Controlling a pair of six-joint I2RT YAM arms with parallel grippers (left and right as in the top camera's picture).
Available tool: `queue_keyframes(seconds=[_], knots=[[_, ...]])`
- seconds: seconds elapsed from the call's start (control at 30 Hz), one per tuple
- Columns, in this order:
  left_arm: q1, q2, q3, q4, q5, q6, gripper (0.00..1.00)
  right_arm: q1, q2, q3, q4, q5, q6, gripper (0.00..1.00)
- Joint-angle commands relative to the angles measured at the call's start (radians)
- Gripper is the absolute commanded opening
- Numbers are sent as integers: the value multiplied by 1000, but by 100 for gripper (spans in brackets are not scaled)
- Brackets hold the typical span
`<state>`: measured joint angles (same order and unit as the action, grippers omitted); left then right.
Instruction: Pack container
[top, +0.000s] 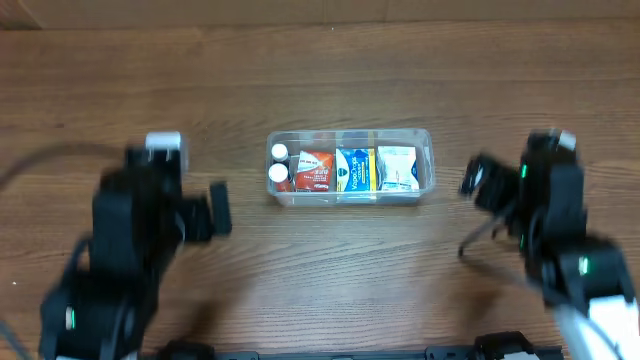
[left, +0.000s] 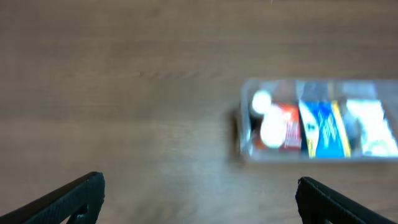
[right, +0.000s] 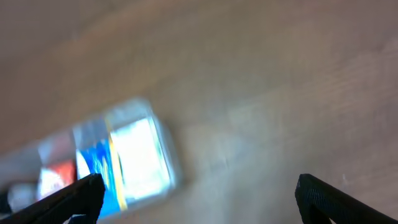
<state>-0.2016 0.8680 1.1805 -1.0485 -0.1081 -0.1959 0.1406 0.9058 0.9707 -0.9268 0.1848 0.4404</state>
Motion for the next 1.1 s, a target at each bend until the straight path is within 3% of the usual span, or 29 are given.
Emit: queue_keyframes(seconds=[0.0,0.1,0.33,0.7,0.87,1.07], knots=[[-2,-181,-191,23,3,-91,100,17,-180,-100,-60,5,3,100],[-2,-252,-264,8,3,-122,100,17,-253,-102,-142,5,2,100],[-2,-248,-270,-153,3,-122,100,17,-251,-102,-153,5,2,100],[-2,-248,-270,-159,3,-122,100,14,-271,-103,-201,-28,-7,100],[-2,-248,-270,-159,3,-122,100,-3,-418,-263,40,-49,-249,100],[-2,-248,-270,-159,4,-122,100,-19,-761,-619,439,-91,-357,100]])
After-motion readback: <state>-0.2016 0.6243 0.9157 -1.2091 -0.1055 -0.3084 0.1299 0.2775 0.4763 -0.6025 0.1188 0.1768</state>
